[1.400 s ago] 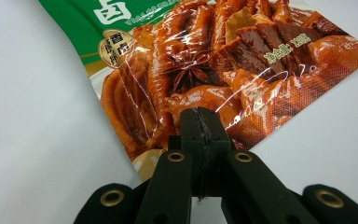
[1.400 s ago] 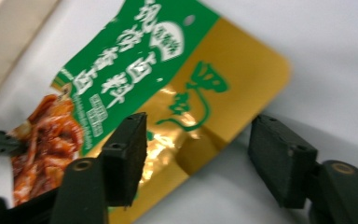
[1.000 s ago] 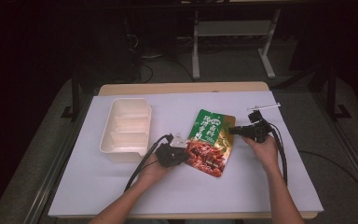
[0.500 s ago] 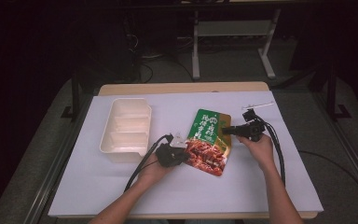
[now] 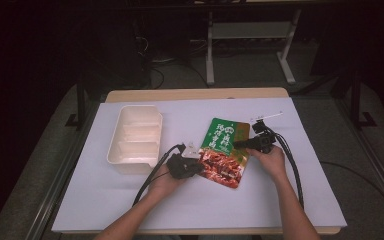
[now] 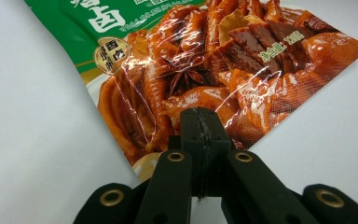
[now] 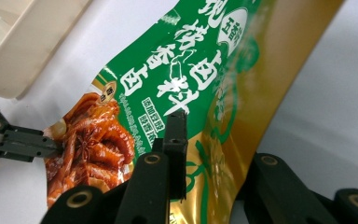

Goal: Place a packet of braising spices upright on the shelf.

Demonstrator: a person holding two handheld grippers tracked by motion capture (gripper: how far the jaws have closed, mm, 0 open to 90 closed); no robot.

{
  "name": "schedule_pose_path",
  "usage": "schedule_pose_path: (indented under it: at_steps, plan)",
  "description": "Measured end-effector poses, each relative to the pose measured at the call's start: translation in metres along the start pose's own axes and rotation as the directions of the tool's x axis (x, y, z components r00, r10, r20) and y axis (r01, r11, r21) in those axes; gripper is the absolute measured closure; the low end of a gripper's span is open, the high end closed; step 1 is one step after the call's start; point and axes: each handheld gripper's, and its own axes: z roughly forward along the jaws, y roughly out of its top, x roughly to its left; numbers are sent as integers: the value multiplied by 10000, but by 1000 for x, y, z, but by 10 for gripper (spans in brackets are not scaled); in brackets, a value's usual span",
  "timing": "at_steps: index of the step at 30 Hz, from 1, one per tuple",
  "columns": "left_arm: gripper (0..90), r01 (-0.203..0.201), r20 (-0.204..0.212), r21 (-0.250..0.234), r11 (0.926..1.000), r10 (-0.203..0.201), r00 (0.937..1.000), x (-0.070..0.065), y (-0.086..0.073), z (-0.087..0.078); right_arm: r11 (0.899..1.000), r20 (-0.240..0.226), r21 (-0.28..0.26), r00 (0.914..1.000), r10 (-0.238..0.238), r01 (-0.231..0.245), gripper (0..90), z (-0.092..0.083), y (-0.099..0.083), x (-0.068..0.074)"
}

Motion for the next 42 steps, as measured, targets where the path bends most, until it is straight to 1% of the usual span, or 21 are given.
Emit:
schedule_pose_path:
  at_steps: [4,5,8,9,10,14,17,21,23,25,30,32,34,36,38,40,42]
  plan:
    - [894,282,114,-104,9995,-281,9995,1,-1,0,9998,277,-43,9995,-178,179,869,0,1,2]
    - [884,383,183,-109,9992,-381,9991,2,-2,-1,9997,395,-55,9990,-226,228,877,-2,1,4]
    - [834,540,430,-142,9984,-533,9977,3,-2,-1,9994,342,-217,9991,-260,268,882,-6,3,6]
    - [818,573,597,-131,9983,-564,9966,3,-2,-2,9992,348,-235,9989,-306,314,883,-6,3,7]
    - [804,513,729,-89,9986,-505,9961,3,-3,-4,9991,329,-253,9989,-319,327,884,-8,4,7]
    - [768,532,898,-462,9975,-489,9948,1,-5,-12,9973,300,-447,9980,-563,576,887,-12,7,13]
    - [724,558,1072,-754,9956,-475,9931,0,-6,-19,9955,181,-681,9977,-647,658,886,-16,8,17]
    - [647,254,1211,-1016,9945,-130,9926,-5,-9,-24,9927,102,-882,9966,-821,827,889,-22,10,22]
    - [628,72,1218,-1211,9926,76,9925,-9,-10,-26,9921,99,-878,9960,-885,890,890,-24,11,26]
    - [614,-82,1254,-1304,9914,247,9918,-14,-11,-29,9895,99,-949,9940,-1089,1093,891,-27,15,31]
    - [580,-221,1260,-1480,9887,411,9912,-21,-15,-36,9821,91,-1056,9878,-1558,1558,892,-33,22,45]
    - [571,-245,1227,-1525,9880,435,9915,-22,-17,-38,9818,28,-1060,9874,-1584,1578,892,-35,25,49]
    - [564,-268,1220,-1651,9859,474,9914,-24,-20,-41,9789,-3,-1117,9851,-1720,1709,892,-38,28,54]
    - [552,-294,1201,-1675,9854,500,9915,-25,-24,-44,9744,1,-1197,9815,-1916,1902,892,-41,31,61]
    - [539,-234,1206,-1694,9853,443,9917,-26,-27,-46,9709,-17,-1267,9787,-2051,2032,892,-43,34,66]
    - [524,-241,1209,-1626,9864,442,9917,-27,-29,-47,9659,27,-1291,9741,-2259,2244,892,-45,37,72]
    - [510,-236,1201,-1694,9853,444,9918,-29,-31,-49,9610,24,-1310,9694,-2453,2435,892,-46,39,78]
